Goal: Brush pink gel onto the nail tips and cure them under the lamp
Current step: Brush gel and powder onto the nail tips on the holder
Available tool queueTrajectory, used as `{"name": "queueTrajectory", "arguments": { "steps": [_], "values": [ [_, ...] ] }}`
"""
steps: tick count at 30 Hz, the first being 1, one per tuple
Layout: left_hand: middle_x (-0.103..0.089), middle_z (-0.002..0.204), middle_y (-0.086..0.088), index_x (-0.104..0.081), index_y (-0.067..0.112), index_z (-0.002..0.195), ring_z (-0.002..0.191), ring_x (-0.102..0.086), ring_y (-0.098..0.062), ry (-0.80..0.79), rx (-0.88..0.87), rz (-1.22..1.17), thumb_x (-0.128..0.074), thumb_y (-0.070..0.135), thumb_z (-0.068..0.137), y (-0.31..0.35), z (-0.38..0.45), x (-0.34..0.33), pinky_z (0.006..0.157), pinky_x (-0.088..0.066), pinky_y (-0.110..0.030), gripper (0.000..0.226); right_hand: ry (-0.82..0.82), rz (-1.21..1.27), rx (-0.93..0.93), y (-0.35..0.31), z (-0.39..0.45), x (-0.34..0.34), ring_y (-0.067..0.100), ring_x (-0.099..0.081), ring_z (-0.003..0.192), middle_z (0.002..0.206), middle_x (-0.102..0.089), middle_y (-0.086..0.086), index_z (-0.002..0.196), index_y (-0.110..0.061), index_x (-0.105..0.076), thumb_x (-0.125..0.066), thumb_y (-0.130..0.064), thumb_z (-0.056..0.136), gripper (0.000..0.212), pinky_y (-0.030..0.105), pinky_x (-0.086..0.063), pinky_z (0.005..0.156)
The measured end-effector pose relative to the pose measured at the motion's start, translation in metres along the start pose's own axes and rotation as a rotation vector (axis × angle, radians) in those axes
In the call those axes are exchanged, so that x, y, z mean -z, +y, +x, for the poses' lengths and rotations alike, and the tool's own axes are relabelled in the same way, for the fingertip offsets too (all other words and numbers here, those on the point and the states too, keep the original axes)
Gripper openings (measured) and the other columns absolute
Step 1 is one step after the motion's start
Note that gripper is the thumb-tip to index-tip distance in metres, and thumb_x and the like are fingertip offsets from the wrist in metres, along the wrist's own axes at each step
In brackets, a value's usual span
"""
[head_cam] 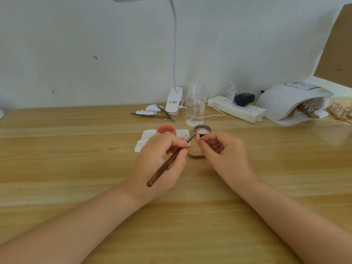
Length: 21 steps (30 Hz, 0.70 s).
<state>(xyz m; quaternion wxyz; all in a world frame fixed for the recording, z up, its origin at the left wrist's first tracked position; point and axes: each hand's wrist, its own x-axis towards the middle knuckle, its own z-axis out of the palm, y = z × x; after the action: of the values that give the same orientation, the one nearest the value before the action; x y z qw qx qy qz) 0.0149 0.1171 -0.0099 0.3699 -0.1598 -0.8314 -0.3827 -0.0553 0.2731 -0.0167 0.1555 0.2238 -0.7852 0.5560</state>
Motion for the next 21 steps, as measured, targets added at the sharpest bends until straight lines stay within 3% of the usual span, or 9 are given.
{"name": "queueTrajectory", "arguments": {
  "steps": [2,5,8,14,21],
  "values": [
    [-0.057,0.09,0.023,-0.061,0.02,0.09,0.089,-0.054,0.005,-0.006,-0.045,0.001,-0.056,0.019,0.082,0.0015,-0.0001,0.0017,0.084,-0.04,-0.012,0.009,-0.003,0.006,-0.003,-0.0008,0.0,0.0002,0.005,-0.061,0.066,0.07,-0.067,-0.008,0.08,-0.02,-0.071,-0.072,-0.014,0.081,0.006,0.022,-0.051,0.069],
    [-0.059,0.08,0.004,-0.063,0.006,0.083,0.078,-0.055,-0.011,-0.009,-0.126,0.023,-0.053,0.017,0.08,0.0025,-0.0004,0.0053,0.076,-0.043,-0.02,0.015,-0.009,-0.013,-0.003,-0.0022,-0.0003,0.001,0.005,-0.061,0.066,0.07,-0.068,-0.007,0.082,-0.018,-0.072,-0.071,-0.015,0.082,0.003,0.021,-0.05,0.07],
    [-0.059,0.076,-0.003,-0.062,0.004,0.08,0.074,-0.054,-0.013,0.011,-0.146,0.023,-0.052,0.017,0.08,0.004,-0.0008,0.0072,0.073,-0.043,-0.019,0.017,-0.006,-0.012,-0.003,-0.0032,-0.0005,0.002,0.004,-0.061,0.066,0.071,-0.068,-0.007,0.082,-0.018,-0.072,-0.071,-0.014,0.082,0.004,0.016,-0.049,0.066],
    [-0.063,0.102,0.014,-0.058,0.029,0.094,0.101,-0.059,-0.005,0.01,-0.002,-0.028,-0.055,0.025,0.084,0.0051,-0.0002,0.0032,0.087,-0.043,-0.016,0.011,-0.011,-0.011,-0.004,-0.0022,-0.0008,0.002,0.003,-0.061,0.068,0.072,-0.068,-0.008,0.082,-0.021,-0.072,-0.072,-0.014,0.082,0.007,0.015,-0.05,0.066],
    [-0.057,0.082,0.015,-0.064,0.008,0.084,0.079,-0.054,-0.002,-0.025,-0.075,-0.001,-0.052,0.021,0.081,0.0042,-0.0002,0.0058,0.078,-0.04,-0.011,0.018,-0.009,-0.007,0.007,-0.0016,-0.0004,0.0016,0.003,-0.061,0.067,0.071,-0.068,-0.009,0.082,-0.019,-0.072,-0.071,-0.013,0.082,0.006,0.012,-0.048,0.064]
  ]
}}
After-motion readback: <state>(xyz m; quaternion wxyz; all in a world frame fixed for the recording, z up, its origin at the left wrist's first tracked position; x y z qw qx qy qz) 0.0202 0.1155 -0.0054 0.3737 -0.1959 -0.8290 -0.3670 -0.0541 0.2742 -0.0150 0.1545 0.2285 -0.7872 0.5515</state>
